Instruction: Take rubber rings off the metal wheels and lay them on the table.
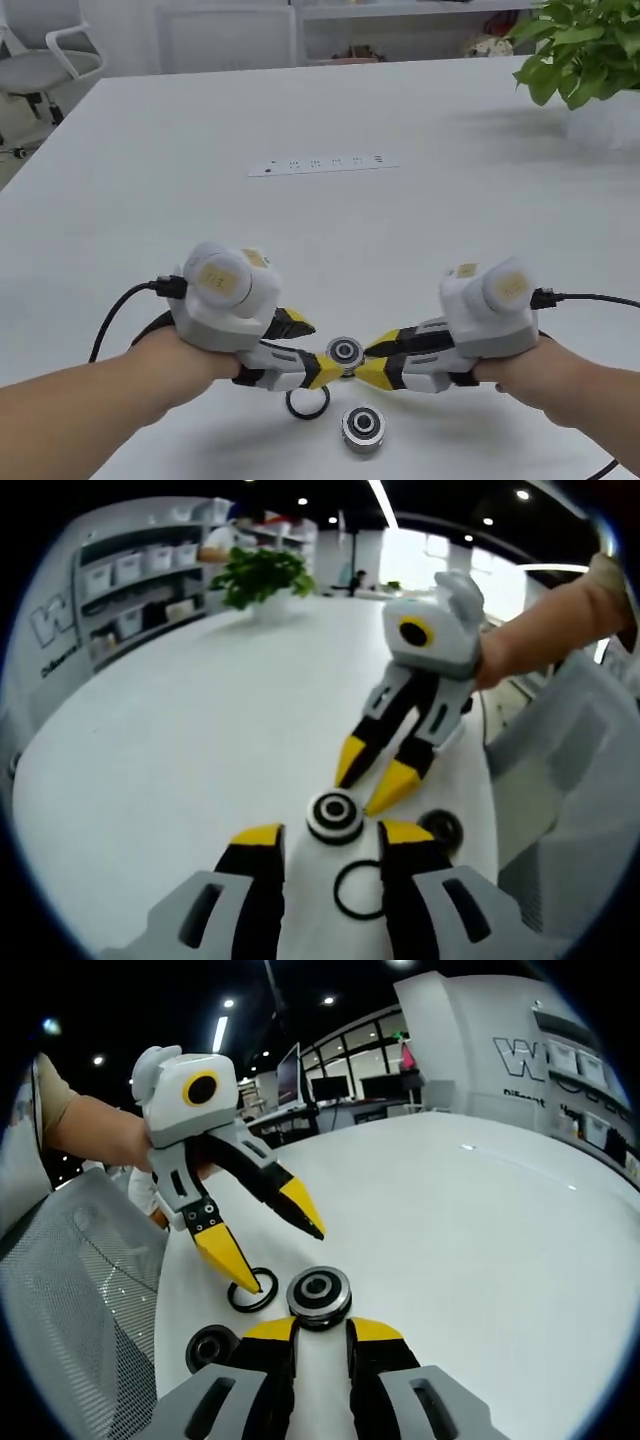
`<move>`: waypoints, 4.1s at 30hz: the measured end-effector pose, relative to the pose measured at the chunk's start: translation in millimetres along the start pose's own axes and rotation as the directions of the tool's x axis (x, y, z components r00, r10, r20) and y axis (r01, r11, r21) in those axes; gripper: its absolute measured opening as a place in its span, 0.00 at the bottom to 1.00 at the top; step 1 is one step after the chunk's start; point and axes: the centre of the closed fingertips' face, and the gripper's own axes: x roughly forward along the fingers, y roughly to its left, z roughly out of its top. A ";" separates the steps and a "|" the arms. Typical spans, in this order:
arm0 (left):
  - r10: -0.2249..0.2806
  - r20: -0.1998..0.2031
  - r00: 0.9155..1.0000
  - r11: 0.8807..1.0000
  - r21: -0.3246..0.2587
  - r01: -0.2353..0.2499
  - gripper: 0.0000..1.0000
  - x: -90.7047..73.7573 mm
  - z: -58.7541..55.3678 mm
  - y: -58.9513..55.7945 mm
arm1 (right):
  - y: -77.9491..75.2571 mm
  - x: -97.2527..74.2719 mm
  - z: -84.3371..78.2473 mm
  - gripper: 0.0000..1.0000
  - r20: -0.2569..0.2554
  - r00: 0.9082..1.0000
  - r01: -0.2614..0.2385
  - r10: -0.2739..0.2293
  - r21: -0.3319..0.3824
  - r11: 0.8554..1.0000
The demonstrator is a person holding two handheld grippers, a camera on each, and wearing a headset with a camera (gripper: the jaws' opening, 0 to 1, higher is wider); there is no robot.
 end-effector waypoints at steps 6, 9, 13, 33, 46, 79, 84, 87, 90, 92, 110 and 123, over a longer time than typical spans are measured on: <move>-0.019 -0.011 1.000 1.000 0.022 0.019 0.33 8.6 0.6 -5.2 | 0.6 0.1 -0.2 0.14 0.004 1.000 0.001 -0.001 -0.010 1.000; -0.025 -0.013 1.000 0.999 0.042 0.026 0.30 10.9 1.9 -7.7 | 0.3 0.3 -0.1 0.14 0.005 1.000 0.003 -0.003 -0.017 1.000; -0.028 -0.012 1.000 0.998 0.058 0.028 0.24 14.5 3.9 -8.0 | -0.1 0.4 -0.4 0.13 0.004 1.000 0.005 -0.004 -0.025 1.000; 0.020 -0.021 1.000 0.996 0.084 -0.018 0.14 19.5 4.7 -3.8 | -2.1 -1.2 -3.4 0.01 0.002 0.999 0.035 -0.035 -0.039 0.999; 0.056 -0.019 0.998 0.993 0.101 -0.053 0.13 17.8 3.4 -5.8 | -8.0 -3.6 -3.0 0.00 0.075 0.995 0.044 -0.062 0.224 0.974; 0.091 -0.025 0.996 0.991 0.096 -0.088 0.13 18.9 2.4 -8.2 | -0.5 -10.3 15.9 0.00 0.146 0.988 0.004 -0.058 0.348 0.938; 0.090 -0.025 0.996 0.991 0.098 -0.087 0.13 19.5 2.5 -8.1 | 4.2 -7.5 19.2 0.00 0.159 0.986 -0.018 -0.040 0.350 0.937; 0.090 -0.025 0.996 0.991 0.097 -0.087 0.13 20.0 1.5 -8.0 | 8.1 -8.7 23.2 0.00 0.175 0.984 -0.032 -0.029 0.337 0.941; 0.088 -0.024 0.996 0.992 0.094 -0.086 0.13 20.4 2.0 -7.6 | 6.0 -9.3 20.6 0.00 0.175 0.984 -0.033 -0.029 0.343 0.939; 0.087 -0.023 0.996 0.992 0.090 -0.085 0.13 20.6 1.9 -7.7 | 7.3 -10.2 21.3 0.00 0.179 0.983 -0.037 -0.029 0.350 0.936; 0.068 -0.022 0.997 0.993 0.094 -0.066 0.13 20.8 2.6 -10.0 | 19.3 -16.5 27.2 0.00 0.222 0.974 -0.129 0.045 0.380 0.916; 0.045 -0.022 0.999 0.998 0.055 -0.043 0.17 18.0 2.9 -13.8 | 9.0 -15.8 18.0 0.00 0.184 0.983 -0.055 -0.016 0.377 0.925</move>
